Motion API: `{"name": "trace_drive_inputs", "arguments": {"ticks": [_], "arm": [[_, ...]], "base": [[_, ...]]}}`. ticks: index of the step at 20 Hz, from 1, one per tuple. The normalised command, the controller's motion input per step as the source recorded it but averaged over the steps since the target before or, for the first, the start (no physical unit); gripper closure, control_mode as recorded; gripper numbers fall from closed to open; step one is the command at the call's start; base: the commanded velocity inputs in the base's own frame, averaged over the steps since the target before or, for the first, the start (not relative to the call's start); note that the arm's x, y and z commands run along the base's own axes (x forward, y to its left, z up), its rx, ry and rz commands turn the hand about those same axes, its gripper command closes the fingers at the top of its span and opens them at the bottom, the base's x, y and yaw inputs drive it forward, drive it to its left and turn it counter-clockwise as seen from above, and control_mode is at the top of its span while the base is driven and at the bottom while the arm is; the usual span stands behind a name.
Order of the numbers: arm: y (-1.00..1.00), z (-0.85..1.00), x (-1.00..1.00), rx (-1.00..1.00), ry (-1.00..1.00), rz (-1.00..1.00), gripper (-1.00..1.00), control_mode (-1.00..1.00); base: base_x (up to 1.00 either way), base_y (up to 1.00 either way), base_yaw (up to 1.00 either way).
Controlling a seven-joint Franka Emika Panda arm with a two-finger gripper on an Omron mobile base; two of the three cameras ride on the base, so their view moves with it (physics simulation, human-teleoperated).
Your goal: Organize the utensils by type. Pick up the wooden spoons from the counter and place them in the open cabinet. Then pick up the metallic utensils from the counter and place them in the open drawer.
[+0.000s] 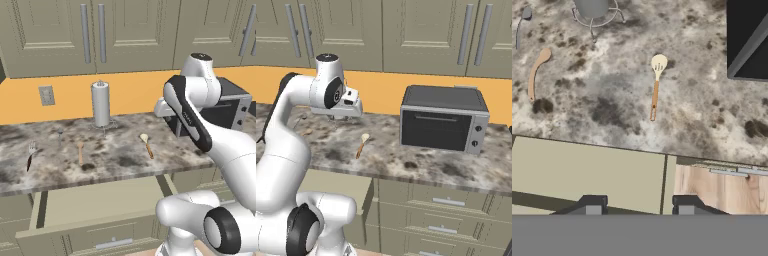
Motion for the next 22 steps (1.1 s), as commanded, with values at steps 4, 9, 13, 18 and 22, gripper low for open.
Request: {"name": "trace_drive_inputs", "arguments": {"ticks": [4,9,13,18,22], "arm": [[0.00,-0.04,0.07,0.00,-0.04,0.00,-1.00,-1.00],[0.00,-0.26,0.21,0.00,-0.05,0.00,-1.00,-1.00],[0.00,-0.34,0.25,0.00,0.00,0.00,-1.00,-1.00],[0.01,-0.37,0.29,-0.01,0.00,0.00,-1.00,-1.00],[0.00,-0.37,0.32,-0.01,0.00,0.00,-1.00,-1.00]], "base": [[0.00,0.00,0.00],[0.00,0.00,0.00],[0.00,0.00,0.00],[0.00,0.00,0.00],[0.00,0.00,0.00]]}}
